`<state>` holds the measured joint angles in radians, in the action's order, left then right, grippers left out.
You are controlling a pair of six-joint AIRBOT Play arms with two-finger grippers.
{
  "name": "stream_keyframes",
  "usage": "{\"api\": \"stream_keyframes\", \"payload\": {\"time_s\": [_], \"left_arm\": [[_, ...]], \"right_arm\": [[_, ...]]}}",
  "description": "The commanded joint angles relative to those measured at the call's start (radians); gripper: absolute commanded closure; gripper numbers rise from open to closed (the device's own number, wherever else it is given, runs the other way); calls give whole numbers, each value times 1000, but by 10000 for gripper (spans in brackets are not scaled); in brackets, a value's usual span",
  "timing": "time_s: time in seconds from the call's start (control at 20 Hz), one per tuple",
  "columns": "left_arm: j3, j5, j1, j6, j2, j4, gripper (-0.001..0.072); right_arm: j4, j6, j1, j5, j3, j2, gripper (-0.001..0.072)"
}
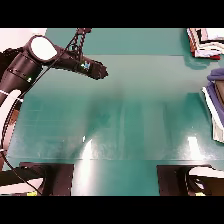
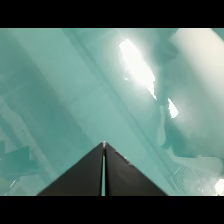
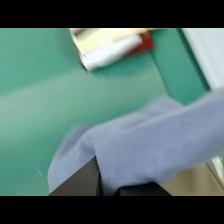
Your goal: Fold the shirts.
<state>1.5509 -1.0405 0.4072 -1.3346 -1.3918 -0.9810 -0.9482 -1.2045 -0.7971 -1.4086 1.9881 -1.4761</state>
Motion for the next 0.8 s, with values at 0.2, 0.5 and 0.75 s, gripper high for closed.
{"api": "stream_keyframes", "payload": {"time_s": [0.2, 0.5, 0.75], "left_arm": [[1, 0, 0, 8, 0, 0, 682], [1, 0, 0, 8, 0, 0, 682], [1, 3, 0, 8, 0, 0, 682]], "right_arm": [[-211, -25, -182, -101, -305, 152, 441], [-214, -26, -365, -68, -536, 257, 250], [72, -26, -271, 16, -547, 277, 252]]}}
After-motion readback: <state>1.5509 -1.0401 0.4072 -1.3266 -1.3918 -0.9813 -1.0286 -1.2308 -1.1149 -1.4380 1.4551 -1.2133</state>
